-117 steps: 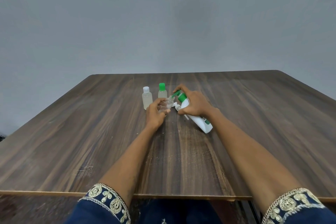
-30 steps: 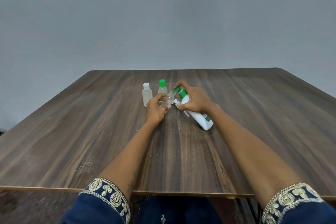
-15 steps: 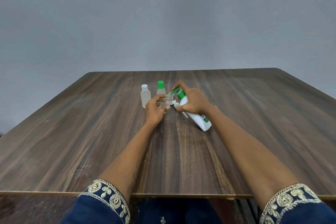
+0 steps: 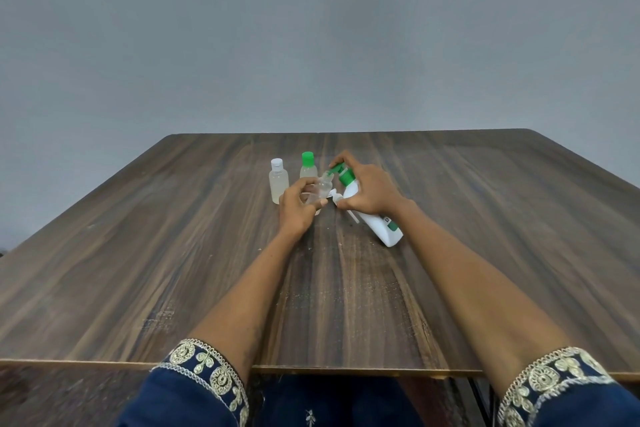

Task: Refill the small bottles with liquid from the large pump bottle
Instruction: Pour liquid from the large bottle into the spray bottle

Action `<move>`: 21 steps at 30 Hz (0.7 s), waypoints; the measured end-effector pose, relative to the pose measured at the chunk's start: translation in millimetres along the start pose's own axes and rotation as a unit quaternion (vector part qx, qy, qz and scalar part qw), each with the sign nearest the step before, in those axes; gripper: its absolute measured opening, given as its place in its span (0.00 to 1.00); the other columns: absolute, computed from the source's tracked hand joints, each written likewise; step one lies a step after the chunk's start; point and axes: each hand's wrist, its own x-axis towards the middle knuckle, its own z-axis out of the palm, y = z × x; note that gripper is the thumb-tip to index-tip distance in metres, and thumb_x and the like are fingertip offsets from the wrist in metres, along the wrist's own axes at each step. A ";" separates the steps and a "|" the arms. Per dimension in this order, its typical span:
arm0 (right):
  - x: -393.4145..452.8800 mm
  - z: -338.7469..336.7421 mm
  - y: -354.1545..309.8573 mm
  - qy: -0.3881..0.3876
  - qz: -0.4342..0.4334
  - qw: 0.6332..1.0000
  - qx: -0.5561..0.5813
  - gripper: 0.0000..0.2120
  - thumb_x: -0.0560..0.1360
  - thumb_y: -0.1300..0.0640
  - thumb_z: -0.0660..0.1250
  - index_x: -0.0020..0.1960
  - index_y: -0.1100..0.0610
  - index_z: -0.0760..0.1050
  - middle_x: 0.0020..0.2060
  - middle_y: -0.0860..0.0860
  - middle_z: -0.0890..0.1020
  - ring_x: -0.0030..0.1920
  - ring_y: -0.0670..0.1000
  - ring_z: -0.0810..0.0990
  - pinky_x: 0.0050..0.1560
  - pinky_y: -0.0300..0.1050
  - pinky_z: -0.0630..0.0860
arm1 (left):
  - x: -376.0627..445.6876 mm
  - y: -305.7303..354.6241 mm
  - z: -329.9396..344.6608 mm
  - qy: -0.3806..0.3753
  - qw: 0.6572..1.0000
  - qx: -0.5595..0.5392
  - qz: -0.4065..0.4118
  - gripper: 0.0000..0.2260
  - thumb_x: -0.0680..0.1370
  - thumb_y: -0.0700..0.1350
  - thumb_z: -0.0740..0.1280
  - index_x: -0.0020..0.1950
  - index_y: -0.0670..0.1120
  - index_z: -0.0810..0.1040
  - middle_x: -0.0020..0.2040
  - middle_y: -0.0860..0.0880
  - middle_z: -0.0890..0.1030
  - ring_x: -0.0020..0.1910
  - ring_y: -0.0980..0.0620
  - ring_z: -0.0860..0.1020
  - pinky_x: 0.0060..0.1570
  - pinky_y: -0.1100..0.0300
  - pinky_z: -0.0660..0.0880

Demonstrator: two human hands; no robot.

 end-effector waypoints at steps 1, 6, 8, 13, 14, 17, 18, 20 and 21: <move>0.1 -0.3 0.5 0.000 0.001 1.000 0.000 0.27 0.63 0.53 0.74 0.59 0.49 0.69 0.28 0.45 0.72 0.28 0.45 0.70 0.30 0.38 0.63 | 0.0 0.9 0.4 -0.002 1.000 0.001 0.002 0.16 0.67 0.34 0.74 0.52 0.47 0.77 0.47 0.49 0.80 0.49 0.50 0.78 0.54 0.54 0.76; 1.5 0.5 2.1 -0.016 0.007 1.000 -0.004 0.32 0.63 0.53 0.75 0.63 0.46 0.65 0.31 0.49 0.76 0.29 0.48 0.73 0.30 0.40 0.66 | 1.3 0.8 1.3 0.002 1.000 0.005 -0.006 0.17 0.68 0.35 0.74 0.54 0.44 0.78 0.50 0.46 0.81 0.50 0.48 0.79 0.55 0.52 0.76; 2.0 1.1 2.4 -0.019 0.008 1.000 -0.001 0.32 0.62 0.53 0.74 0.63 0.44 0.64 0.30 0.49 0.76 0.29 0.50 0.74 0.30 0.42 0.68 | 2.1 -0.8 0.7 0.005 1.000 0.008 -0.008 0.17 0.68 0.35 0.74 0.54 0.44 0.78 0.50 0.45 0.81 0.51 0.47 0.79 0.55 0.51 0.77; 1.5 -0.5 0.3 -0.016 0.009 1.000 0.009 0.29 0.61 0.51 0.73 0.59 0.47 0.67 0.28 0.47 0.73 0.27 0.47 0.71 0.29 0.40 0.64 | 1.8 -1.7 0.1 0.000 1.000 0.008 -0.007 0.16 0.67 0.34 0.74 0.51 0.46 0.78 0.48 0.48 0.81 0.50 0.48 0.79 0.55 0.51 0.76; 1.1 -0.8 0.5 -0.015 0.009 1.000 0.011 0.28 0.61 0.51 0.73 0.59 0.47 0.67 0.29 0.47 0.73 0.28 0.46 0.71 0.29 0.39 0.64 | 1.4 -1.1 0.6 -0.002 1.000 0.009 -0.007 0.16 0.67 0.34 0.74 0.52 0.46 0.78 0.48 0.47 0.81 0.49 0.48 0.79 0.55 0.51 0.76; 0.3 -0.5 1.0 -0.010 0.008 1.000 0.010 0.30 0.63 0.53 0.74 0.61 0.49 0.67 0.29 0.45 0.72 0.28 0.45 0.71 0.30 0.38 0.63 | 1.5 1.4 1.8 0.000 1.000 0.014 -0.004 0.16 0.67 0.35 0.74 0.53 0.45 0.78 0.49 0.47 0.81 0.49 0.49 0.79 0.55 0.52 0.76; 0.1 -0.6 0.6 -0.008 0.007 1.000 0.005 0.31 0.63 0.53 0.74 0.62 0.49 0.66 0.28 0.45 0.72 0.28 0.46 0.71 0.30 0.39 0.64 | 1.7 2.4 2.0 0.001 1.000 0.015 -0.004 0.17 0.68 0.36 0.75 0.54 0.45 0.78 0.49 0.47 0.81 0.49 0.49 0.79 0.54 0.52 0.76; 0.2 -0.8 0.4 -0.007 0.007 1.000 -0.006 0.32 0.63 0.53 0.74 0.64 0.48 0.65 0.29 0.46 0.72 0.28 0.47 0.72 0.30 0.40 0.64 | 2.1 4.0 1.7 0.004 1.000 0.015 -0.007 0.17 0.68 0.36 0.75 0.54 0.44 0.78 0.49 0.47 0.80 0.49 0.49 0.79 0.54 0.52 0.77; 0.2 -0.8 0.4 -0.009 0.008 1.000 -0.009 0.33 0.64 0.54 0.75 0.64 0.48 0.65 0.29 0.46 0.72 0.28 0.47 0.72 0.30 0.40 0.64 | 2.3 4.2 1.3 0.004 1.000 0.015 -0.008 0.17 0.68 0.36 0.75 0.54 0.44 0.78 0.49 0.47 0.80 0.49 0.49 0.79 0.54 0.52 0.77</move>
